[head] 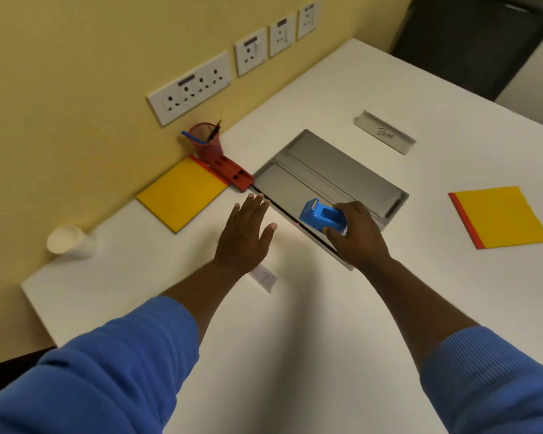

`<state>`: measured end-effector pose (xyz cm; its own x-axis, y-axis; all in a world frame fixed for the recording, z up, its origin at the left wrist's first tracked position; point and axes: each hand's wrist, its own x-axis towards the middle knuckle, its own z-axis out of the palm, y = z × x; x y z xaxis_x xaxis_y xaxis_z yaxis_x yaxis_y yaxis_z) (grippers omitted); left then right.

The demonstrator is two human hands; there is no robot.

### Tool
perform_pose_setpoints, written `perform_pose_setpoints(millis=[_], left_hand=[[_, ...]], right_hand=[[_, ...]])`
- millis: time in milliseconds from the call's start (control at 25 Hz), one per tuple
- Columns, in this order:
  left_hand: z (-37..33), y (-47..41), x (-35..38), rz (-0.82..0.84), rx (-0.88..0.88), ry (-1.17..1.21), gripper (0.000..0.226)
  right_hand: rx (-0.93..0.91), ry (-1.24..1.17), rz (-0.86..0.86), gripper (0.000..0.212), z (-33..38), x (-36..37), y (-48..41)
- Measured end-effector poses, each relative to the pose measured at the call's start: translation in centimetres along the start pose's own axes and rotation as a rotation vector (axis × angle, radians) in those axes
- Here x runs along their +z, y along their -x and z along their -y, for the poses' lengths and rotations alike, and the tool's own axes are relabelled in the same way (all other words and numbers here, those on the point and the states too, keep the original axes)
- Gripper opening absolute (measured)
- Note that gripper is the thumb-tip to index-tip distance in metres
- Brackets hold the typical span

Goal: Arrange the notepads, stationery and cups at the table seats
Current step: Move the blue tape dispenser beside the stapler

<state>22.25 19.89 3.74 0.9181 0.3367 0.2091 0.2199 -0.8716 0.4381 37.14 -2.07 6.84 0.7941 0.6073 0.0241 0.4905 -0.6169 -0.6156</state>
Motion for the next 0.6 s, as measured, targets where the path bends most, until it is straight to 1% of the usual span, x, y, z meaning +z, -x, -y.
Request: perform_pose_setpoints(millis=[160, 360, 480, 600], left_hand=[[7.1, 2.6, -1.3, 0.068, -0.100, -0.124, 0.067], [13.1, 4.8, -0.2, 0.144, -0.194, -0.130, 0.072], [16.2, 6.4, 1.1, 0.153, -0.193, -0.124, 0.068], [18.1, 7.7, 1.9, 0.154, -0.155, -0.136, 0.062]], right_hand=[[0.024, -0.040, 0.006, 0.051, 2.2, 3.4, -3.0], [0.067, -0.047, 0.005, 0.049, 4.0, 6.6, -6.0], [0.059, -0.023, 0.008, 0.050, 4.8, 8.4, -8.8], [0.041, -0.014, 0.000, 0.050, 5.4, 10.3, -12.3]])
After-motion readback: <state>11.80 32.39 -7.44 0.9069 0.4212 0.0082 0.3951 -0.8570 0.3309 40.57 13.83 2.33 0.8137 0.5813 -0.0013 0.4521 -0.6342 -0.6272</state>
